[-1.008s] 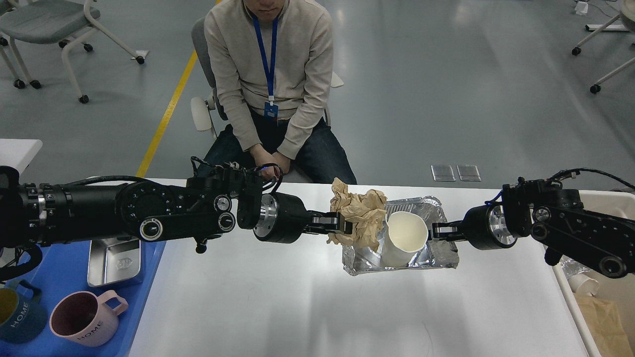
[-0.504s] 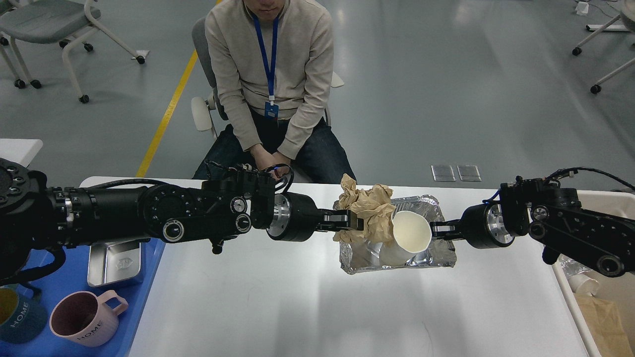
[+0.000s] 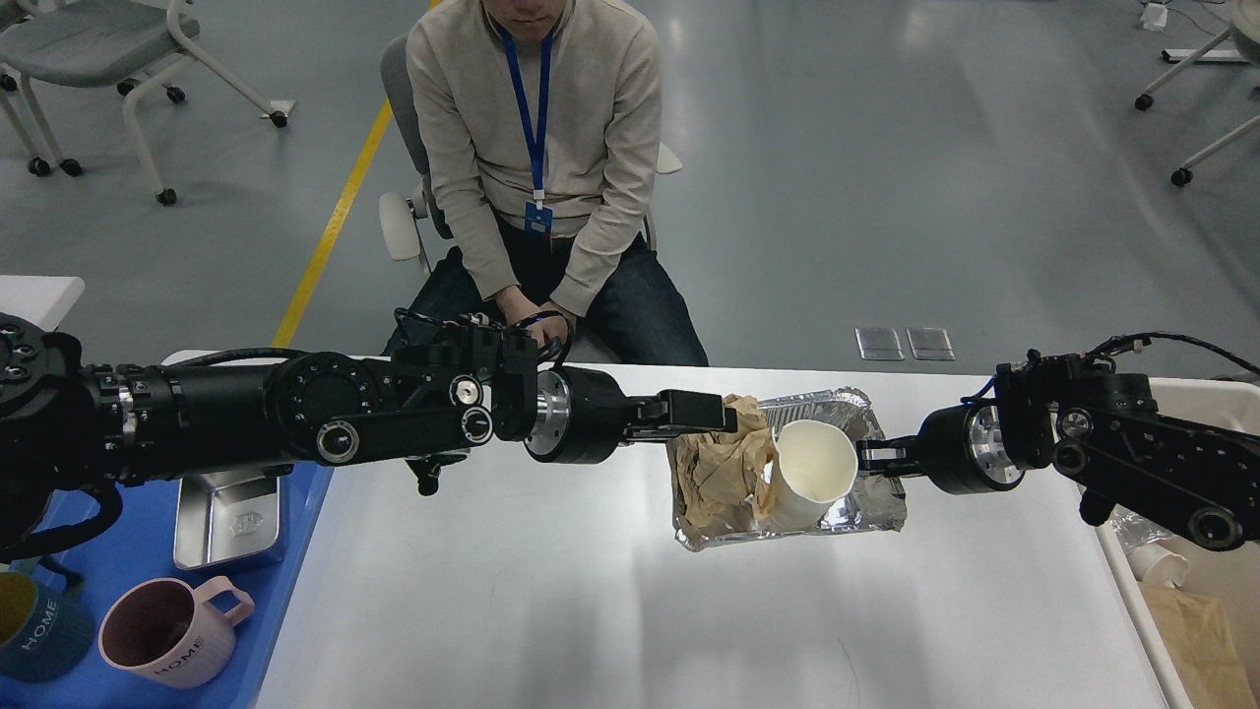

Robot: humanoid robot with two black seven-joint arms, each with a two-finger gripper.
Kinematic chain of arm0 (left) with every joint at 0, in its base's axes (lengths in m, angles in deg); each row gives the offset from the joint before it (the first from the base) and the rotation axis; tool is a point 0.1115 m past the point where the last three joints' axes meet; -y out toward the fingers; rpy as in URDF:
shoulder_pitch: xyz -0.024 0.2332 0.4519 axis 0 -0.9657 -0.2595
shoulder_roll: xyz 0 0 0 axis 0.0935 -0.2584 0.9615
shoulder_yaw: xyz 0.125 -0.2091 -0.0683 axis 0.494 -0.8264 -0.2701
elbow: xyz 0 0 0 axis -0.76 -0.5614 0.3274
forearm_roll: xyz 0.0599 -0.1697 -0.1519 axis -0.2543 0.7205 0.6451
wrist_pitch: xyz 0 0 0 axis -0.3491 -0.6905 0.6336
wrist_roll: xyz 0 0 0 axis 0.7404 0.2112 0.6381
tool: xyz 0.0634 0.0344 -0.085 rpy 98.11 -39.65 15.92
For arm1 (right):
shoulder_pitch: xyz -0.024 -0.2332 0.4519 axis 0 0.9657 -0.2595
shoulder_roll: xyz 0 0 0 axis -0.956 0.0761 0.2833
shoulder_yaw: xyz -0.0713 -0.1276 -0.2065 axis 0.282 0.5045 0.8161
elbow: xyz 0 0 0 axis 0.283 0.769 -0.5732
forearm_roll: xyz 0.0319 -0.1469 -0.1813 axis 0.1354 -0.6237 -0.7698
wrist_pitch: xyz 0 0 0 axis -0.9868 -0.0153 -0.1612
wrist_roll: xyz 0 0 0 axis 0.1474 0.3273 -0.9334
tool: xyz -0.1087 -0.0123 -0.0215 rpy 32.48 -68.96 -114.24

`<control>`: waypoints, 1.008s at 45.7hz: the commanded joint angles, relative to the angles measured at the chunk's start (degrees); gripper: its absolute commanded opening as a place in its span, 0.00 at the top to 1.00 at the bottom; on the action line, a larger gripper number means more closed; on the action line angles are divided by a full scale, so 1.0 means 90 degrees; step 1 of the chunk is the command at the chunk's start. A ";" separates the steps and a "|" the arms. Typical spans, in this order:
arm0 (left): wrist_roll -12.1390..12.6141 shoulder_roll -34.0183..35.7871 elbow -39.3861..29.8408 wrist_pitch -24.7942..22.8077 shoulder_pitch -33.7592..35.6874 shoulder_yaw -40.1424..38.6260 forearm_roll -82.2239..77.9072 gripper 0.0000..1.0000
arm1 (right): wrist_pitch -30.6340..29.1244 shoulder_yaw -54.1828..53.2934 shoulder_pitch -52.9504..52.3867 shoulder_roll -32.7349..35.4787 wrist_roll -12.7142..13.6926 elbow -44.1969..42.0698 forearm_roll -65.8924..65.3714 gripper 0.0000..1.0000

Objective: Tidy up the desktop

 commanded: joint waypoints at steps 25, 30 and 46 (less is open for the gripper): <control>0.0039 0.2031 0.0011 0.0696 -0.1100 -0.2449 0.0842 0.05 | 0.0059 -0.0019 0.0214 0.0067 -0.0019 -0.0068 0.0009 1.00; 0.0030 0.2226 0.0021 0.0755 -0.1716 -0.3192 0.0930 0.05 | 0.0078 -0.0087 0.0273 0.0262 -0.0029 -0.0117 0.0019 1.00; -0.1219 0.2441 0.0850 0.0697 -0.2722 -0.4521 0.1574 0.04 | 0.0322 -0.0175 0.0595 0.1580 -0.0029 -0.0088 0.1024 1.00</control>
